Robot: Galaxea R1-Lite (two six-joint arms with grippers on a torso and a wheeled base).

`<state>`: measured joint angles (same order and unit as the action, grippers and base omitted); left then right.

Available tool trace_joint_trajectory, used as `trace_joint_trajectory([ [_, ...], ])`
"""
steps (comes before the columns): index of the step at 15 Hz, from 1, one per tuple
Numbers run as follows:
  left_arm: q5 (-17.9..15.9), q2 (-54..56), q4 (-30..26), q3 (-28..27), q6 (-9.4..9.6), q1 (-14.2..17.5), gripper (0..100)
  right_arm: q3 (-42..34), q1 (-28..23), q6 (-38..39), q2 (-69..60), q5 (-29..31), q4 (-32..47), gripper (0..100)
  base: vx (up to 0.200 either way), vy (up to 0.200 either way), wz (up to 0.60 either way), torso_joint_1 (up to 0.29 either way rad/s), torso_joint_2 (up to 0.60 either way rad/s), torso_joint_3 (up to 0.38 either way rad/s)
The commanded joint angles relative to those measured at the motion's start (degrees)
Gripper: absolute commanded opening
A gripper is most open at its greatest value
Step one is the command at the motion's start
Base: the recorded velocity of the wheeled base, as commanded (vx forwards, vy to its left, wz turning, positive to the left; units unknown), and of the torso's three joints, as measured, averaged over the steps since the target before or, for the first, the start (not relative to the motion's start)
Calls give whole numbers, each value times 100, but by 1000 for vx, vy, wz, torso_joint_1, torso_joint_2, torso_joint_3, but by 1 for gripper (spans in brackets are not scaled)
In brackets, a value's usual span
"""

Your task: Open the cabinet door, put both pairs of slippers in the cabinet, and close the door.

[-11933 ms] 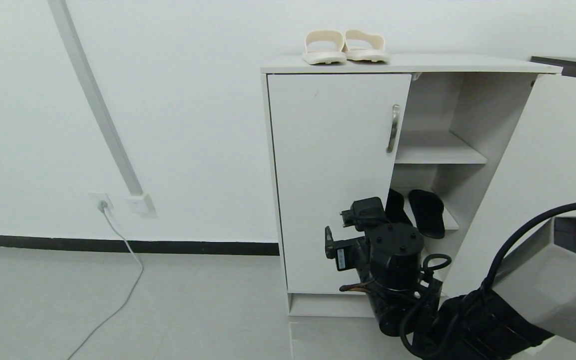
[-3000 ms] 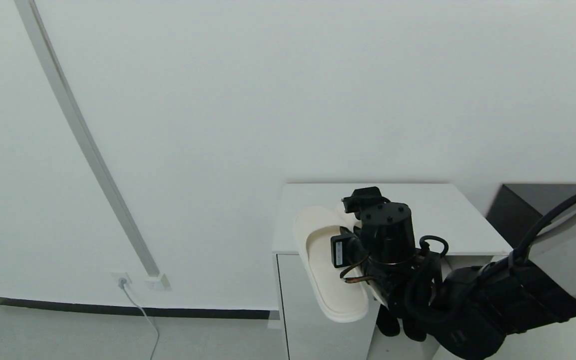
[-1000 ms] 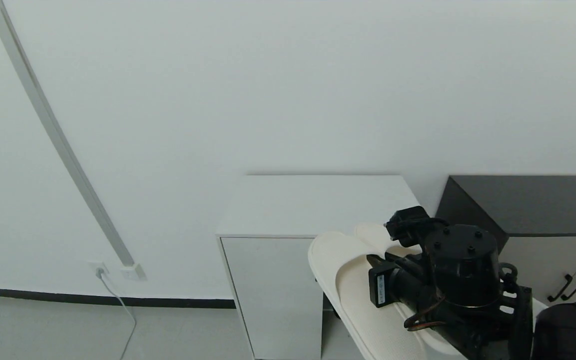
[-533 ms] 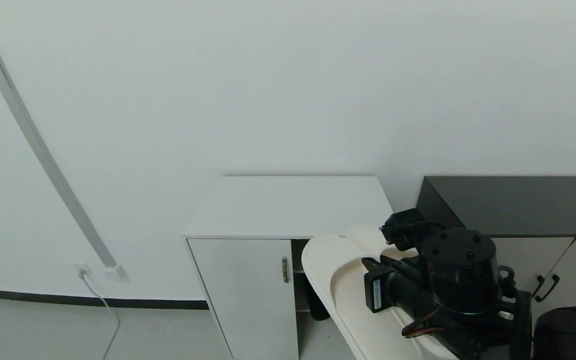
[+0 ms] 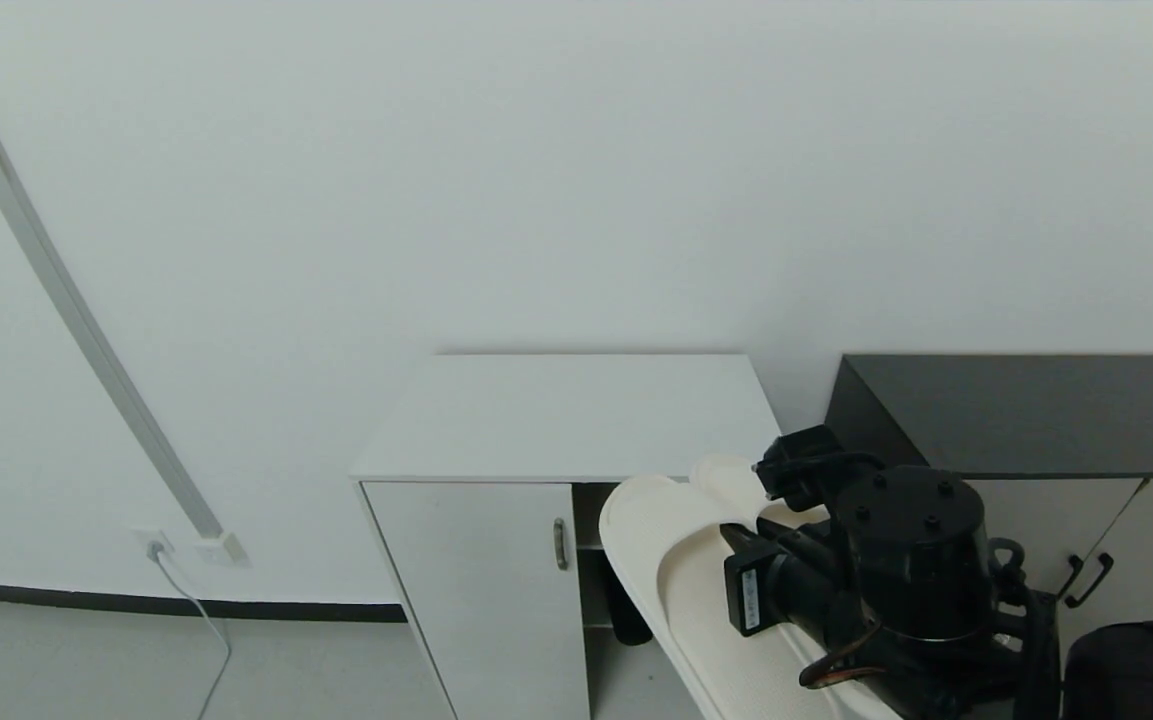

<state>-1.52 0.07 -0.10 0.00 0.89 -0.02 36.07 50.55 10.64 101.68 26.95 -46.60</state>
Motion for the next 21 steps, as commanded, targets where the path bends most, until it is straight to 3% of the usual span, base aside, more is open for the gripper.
trace_joint_trajectory([
  [1,-6,-7,1,-9,-1,2,0,-12,-2,-1,62,3,2,0,0,0,0,0,0,0],
  [12,3,-7,1,0,-1,-6,0,-30,-2,-10,141,12,2,0,0,0,0,-6,11,9],
  [21,3,-7,1,0,-1,2,0,-74,-2,-18,177,3,2,0,0,0,0,-148,330,178],
])
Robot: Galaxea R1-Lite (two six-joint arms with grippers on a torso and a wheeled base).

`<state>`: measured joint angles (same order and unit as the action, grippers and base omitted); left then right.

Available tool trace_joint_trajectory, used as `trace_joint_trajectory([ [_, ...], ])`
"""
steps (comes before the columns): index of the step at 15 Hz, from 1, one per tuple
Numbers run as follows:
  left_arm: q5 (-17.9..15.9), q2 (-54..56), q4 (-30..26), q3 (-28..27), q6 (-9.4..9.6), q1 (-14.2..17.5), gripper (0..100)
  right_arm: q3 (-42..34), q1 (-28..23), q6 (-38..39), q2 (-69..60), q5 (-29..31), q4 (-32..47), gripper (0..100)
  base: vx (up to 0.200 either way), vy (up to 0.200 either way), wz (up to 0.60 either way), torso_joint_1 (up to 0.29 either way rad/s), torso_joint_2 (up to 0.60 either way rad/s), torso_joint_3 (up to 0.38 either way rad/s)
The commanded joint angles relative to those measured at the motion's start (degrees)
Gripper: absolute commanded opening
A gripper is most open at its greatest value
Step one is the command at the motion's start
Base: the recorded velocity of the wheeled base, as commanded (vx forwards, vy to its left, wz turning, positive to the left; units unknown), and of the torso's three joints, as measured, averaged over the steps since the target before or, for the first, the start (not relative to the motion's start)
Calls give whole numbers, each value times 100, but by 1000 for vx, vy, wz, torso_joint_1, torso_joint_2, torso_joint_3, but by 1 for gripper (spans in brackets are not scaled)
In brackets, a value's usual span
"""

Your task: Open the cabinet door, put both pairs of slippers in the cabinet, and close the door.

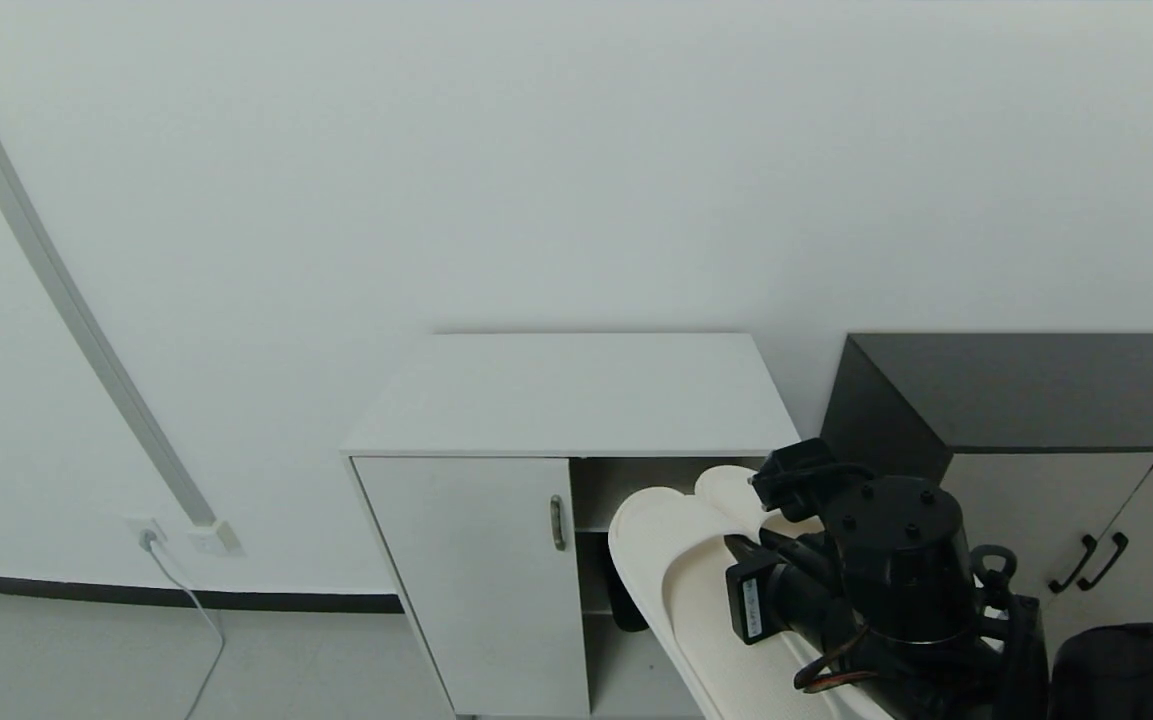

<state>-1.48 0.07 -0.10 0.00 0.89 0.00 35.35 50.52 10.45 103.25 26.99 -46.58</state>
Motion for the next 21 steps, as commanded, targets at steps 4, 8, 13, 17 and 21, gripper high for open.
trace_joint_trajectory([
  [4,-2,-7,1,0,-10,0,0,-37,20,1,19,-1,0,0,0,0,0,-162,360,198],
  [8,-2,-7,1,0,-10,0,0,-37,46,1,28,8,0,0,0,0,0,-168,387,212],
  [13,-2,-7,1,0,-10,0,0,-55,63,1,28,8,0,0,0,0,0,-220,523,292],
  [17,-2,-7,1,-9,-10,0,0,-72,72,-8,37,8,9,0,0,0,0,-228,542,317],
  [21,-2,-7,1,0,-10,0,0,-81,99,-8,54,8,0,0,0,0,0,-203,513,316],
])
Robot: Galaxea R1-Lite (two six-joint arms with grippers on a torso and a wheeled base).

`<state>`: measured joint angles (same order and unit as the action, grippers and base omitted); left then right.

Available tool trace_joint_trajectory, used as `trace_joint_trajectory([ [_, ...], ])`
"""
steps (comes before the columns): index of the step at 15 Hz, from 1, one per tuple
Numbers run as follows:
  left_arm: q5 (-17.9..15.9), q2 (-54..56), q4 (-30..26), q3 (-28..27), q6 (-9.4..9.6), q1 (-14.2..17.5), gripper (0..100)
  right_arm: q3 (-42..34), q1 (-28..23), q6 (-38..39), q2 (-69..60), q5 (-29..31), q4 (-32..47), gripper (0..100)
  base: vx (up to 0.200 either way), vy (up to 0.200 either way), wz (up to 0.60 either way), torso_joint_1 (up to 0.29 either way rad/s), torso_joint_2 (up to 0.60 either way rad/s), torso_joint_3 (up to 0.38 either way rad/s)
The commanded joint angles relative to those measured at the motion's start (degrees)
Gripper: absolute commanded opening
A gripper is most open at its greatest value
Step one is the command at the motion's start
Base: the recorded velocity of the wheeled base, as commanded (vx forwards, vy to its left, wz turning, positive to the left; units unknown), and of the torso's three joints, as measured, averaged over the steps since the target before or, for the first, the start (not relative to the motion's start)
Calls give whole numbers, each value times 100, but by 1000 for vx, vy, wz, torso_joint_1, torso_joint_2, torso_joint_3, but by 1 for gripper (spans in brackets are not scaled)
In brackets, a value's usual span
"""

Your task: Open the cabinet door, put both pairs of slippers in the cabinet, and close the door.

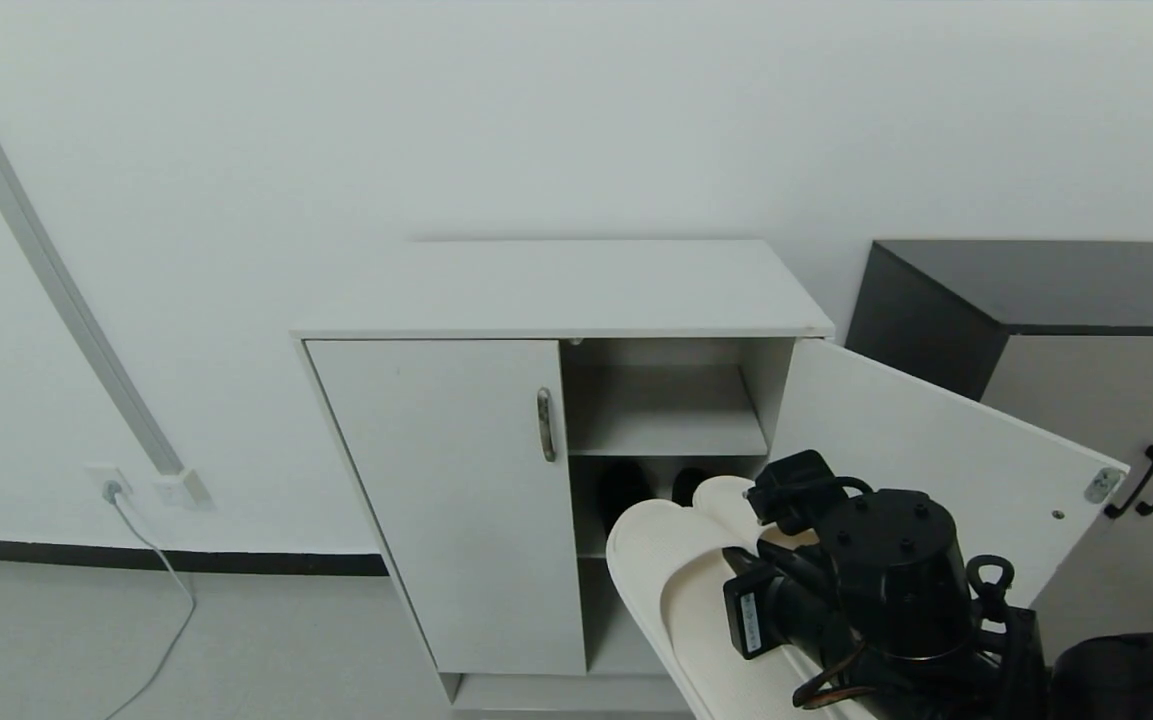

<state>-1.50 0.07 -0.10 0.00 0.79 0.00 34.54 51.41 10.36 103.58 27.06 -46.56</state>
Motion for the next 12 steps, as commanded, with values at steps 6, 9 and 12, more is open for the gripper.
trace_joint_trajectory([
  [6,1,-7,1,0,0,0,0,-26,18,10,30,1,-3,0,0,0,0,-165,487,321],
  [9,1,-7,1,-9,0,0,0,-26,18,1,48,-8,6,0,0,0,0,-139,466,331],
  [12,1,-7,1,0,9,0,0,-26,18,10,83,-8,-3,0,0,0,0,-105,452,349],
])
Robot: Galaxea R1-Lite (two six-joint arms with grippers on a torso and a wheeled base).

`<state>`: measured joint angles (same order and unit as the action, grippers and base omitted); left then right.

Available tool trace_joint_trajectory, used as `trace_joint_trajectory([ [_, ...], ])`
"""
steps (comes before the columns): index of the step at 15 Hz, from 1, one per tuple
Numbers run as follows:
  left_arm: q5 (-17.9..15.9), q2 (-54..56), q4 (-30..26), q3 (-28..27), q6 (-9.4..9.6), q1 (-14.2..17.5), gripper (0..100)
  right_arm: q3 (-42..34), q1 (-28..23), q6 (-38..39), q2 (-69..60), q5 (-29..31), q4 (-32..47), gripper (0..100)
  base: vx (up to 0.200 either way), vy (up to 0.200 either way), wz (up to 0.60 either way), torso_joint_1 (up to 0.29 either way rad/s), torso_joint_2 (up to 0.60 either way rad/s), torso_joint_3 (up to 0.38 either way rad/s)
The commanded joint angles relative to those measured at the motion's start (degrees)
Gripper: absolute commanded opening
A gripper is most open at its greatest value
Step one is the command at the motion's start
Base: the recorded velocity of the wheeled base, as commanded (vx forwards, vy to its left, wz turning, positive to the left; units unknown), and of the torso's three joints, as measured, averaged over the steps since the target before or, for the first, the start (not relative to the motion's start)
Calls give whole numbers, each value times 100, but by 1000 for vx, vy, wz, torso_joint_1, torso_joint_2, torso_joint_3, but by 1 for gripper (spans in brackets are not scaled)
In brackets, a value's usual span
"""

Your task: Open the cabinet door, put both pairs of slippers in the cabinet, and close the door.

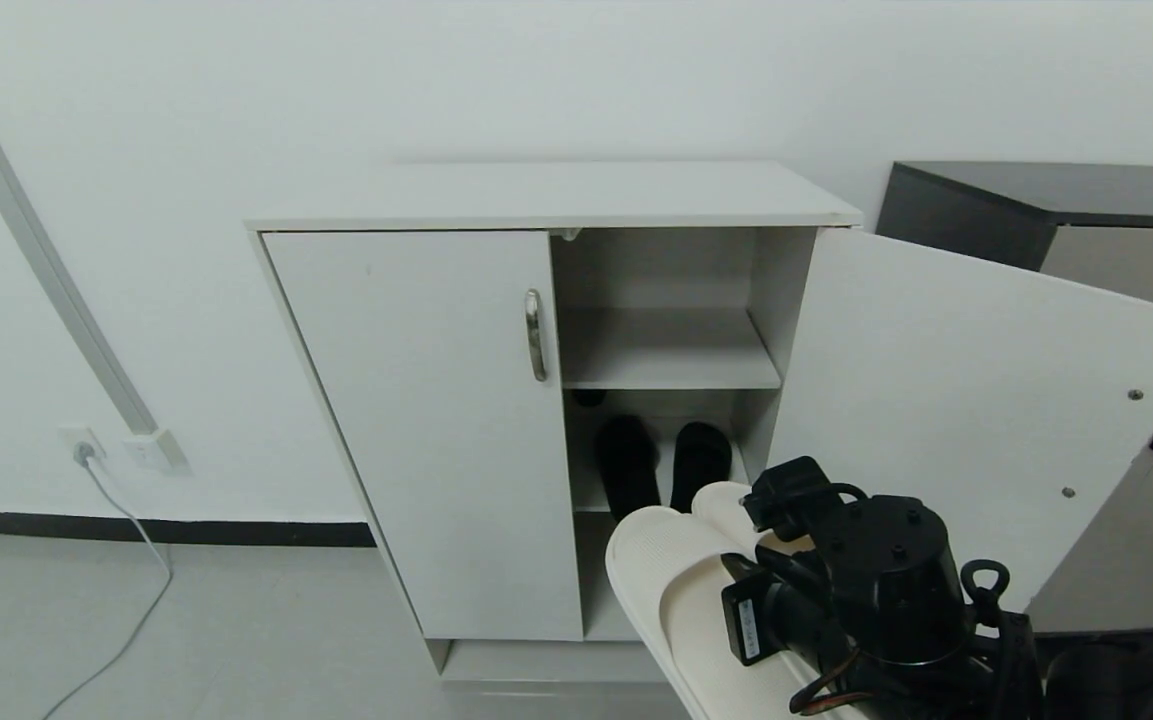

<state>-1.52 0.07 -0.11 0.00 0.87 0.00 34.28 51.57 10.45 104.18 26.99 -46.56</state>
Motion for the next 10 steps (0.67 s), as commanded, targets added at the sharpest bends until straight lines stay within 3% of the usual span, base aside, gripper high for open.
trace_joint_trajectory([
  [1,3,-7,2,0,1,0,0,-9,3,1,23,-1,-3,0,0,0,0,-80,442,359],
  [6,3,-7,2,0,1,0,0,-18,20,1,50,-1,-3,0,0,0,0,-37,406,365],
  [10,3,-7,2,0,-7,0,0,-35,20,1,58,-1,-3,0,0,0,0,-1,76,70],
])
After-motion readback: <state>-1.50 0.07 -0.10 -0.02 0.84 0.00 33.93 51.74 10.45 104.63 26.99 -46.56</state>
